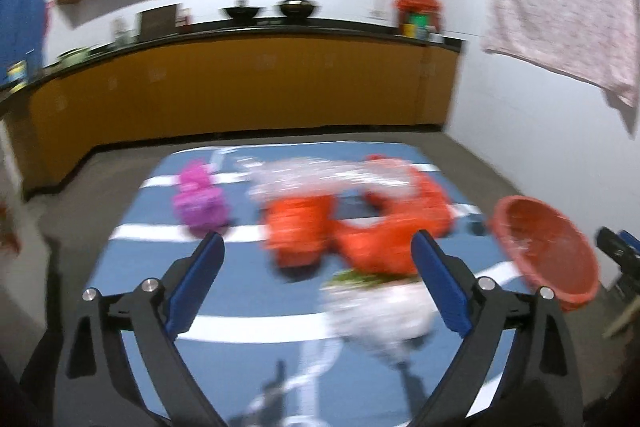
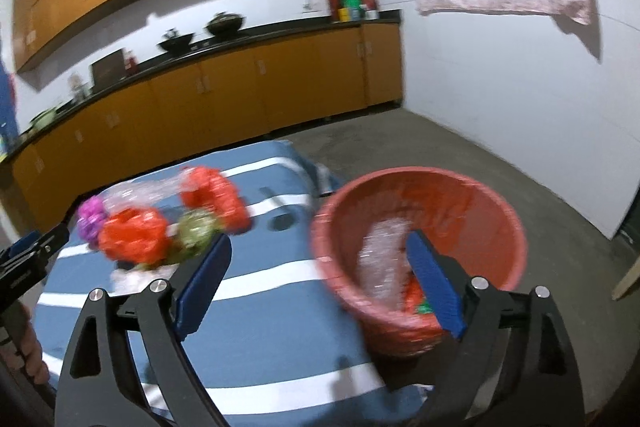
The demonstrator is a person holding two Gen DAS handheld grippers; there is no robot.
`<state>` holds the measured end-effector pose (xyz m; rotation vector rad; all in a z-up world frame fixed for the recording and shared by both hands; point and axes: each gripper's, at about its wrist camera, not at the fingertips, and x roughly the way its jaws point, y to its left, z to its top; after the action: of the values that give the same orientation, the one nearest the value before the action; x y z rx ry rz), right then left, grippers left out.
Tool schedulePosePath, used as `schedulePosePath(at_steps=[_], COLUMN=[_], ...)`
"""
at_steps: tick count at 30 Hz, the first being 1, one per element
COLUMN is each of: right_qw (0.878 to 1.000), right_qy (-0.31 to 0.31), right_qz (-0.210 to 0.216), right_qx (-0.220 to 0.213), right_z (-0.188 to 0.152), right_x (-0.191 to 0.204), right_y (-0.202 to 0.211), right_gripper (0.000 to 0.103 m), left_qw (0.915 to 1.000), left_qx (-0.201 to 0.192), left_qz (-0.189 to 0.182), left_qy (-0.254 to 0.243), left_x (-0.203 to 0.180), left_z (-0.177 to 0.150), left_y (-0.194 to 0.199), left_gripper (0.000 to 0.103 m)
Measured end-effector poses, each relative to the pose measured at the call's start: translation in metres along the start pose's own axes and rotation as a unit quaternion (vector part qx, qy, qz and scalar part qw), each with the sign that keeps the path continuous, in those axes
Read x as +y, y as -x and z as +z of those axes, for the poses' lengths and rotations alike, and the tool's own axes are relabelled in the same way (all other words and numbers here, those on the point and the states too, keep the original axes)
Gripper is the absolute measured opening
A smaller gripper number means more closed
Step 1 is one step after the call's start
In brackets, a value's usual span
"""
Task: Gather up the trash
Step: 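Move both open tools back toward the remaining bags on the table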
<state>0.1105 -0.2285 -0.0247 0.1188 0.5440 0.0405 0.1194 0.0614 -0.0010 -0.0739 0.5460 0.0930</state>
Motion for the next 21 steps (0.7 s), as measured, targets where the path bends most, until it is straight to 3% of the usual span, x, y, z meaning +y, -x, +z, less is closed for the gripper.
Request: schedulePosePath(at_steps=[8, 14, 21], right_qw=[0.996, 0.992, 0.990], right_qy=[0.038, 0.054, 0.066], right_qz=[0.066, 0.077, 0.057], right_qx=[0.044, 0.081, 0.112], right_z=[-0.017, -0.036, -0.050], right_x=[0.078, 0.120, 0.143], right_y=[-0.024, -0.054, -0.087], right_gripper=[0.089, 0.089, 0.089], left_qw=[0.9942, 0.9912, 0.9890], left_qx=[-0.003, 0.010, 0.026], left_qz=[0.091, 0.113, 0.121], left_qy=[0.058, 0.069, 0.081], left_x=[0.077, 0.109, 0.131], left_z=[-0.017, -0.027, -0.037], left_y=[0.015, 0.017, 0.012], left_gripper=[0.099, 0.099, 0.099])
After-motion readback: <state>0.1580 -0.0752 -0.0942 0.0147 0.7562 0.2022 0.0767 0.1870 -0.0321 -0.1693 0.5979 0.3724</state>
